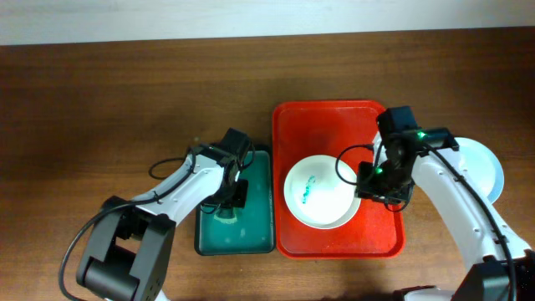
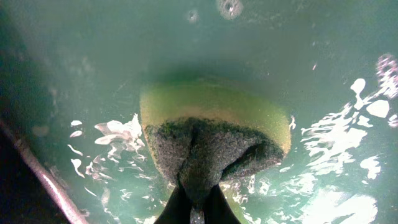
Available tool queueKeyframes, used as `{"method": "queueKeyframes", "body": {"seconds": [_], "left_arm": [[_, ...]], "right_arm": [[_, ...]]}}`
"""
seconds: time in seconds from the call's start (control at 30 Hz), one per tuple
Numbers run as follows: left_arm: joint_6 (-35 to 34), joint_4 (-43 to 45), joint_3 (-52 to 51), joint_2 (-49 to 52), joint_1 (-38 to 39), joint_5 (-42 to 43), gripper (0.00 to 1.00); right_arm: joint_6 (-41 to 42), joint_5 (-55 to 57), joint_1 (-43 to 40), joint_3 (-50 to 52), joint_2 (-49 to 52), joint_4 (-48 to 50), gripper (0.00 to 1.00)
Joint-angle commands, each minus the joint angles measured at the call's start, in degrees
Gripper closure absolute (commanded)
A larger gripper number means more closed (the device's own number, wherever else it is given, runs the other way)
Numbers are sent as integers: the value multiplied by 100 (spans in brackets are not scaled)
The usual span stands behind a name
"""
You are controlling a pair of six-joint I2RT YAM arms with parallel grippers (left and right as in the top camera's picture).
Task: Clean dirty plates on tray and stack at the side
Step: 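Grasp the sponge with the left gripper and lift it, then scrub the last plate with the sponge, then return sponge to tray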
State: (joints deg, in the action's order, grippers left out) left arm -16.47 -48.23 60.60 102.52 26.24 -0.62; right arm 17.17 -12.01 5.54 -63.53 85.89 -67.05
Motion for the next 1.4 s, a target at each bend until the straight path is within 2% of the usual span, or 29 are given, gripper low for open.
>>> {"method": "queueKeyframes", "body": {"seconds": [0.0,0.07,0.13,0.2,0.23,0.3,0.47,0.5,0.53,0.6,0.67,0.73,0.83,0.9,1.0,1.1,1.13,1.17,1.2,1.27,1.3,1.37], "left_arm": [[35,-518,551,-247,-15,24,100],[35,-953,1207,-470,-15,26,100],[168,-1261,1823,-584,-13,46,100],[249,-1585,2328,-586,-15,44,100],[249,-1657,2439,-586,-15,44,100],[247,-1746,2588,-586,-15,48,100],[245,-1674,2588,-586,-13,269,100],[245,-1633,2588,-584,-13,446,100],[245,-1519,2586,-584,-9,719,100],[245,-1438,2586,-584,2,734,100],[245,-1084,2575,-568,111,1008,100],[243,-531,2568,-498,304,1613,100],[238,-57,2568,177,1010,1650,100],[-57,275,2568,715,1263,1655,100],[-243,737,2570,1593,1447,2450,100],[-361,844,2570,2299,1475,2730,100],[-363,756,2570,2363,1458,2605,100],[-363,544,2570,2380,1425,2059,100],[-365,37,2632,2378,1379,807,100],[-365,-601,2868,2378,1305,-717,100],[-365,-820,3036,2378,1283,-1139,100],[-525,-820,3147,2378,1285,-1038,100]], "right_arm": [[-859,-448,-883,-2,9,85,60],[-1537,-1067,-1458,22,9,83,60],[-1545,-1145,-1440,323,9,345,60],[-1252,-1110,-1294,940,11,1228,60],[-1108,-1110,-1266,1263,11,1744,60],[-1091,-1113,-1257,1700,11,2411,68],[-1069,-791,-560,1773,507,2918,67],[-1054,-713,-372,1773,706,3110,67],[-439,105,-293,1773,938,3220,77],[-417,153,-304,1770,981,3195,91],[-417,157,-304,1770,973,3150,96],[-420,160,-304,1770,973,3088,96],[-420,157,-304,1770,973,3082,96],[-420,157,-304,1770,975,3051,96],[-420,157,-304,1773,975,3047,96],[-422,157,-304,1773,975,3042,96],[-422,157,-304,1773,975,3036,96],[-422,157,-304,1773,975,3021,95],[-422,155,-304,1773,975,2997,95],[-422,157,-304,1773,975,2979,95],[-422,157,-304,1773,975,2981,95],[-422,157,-304,1773,975,2977,95]]}}
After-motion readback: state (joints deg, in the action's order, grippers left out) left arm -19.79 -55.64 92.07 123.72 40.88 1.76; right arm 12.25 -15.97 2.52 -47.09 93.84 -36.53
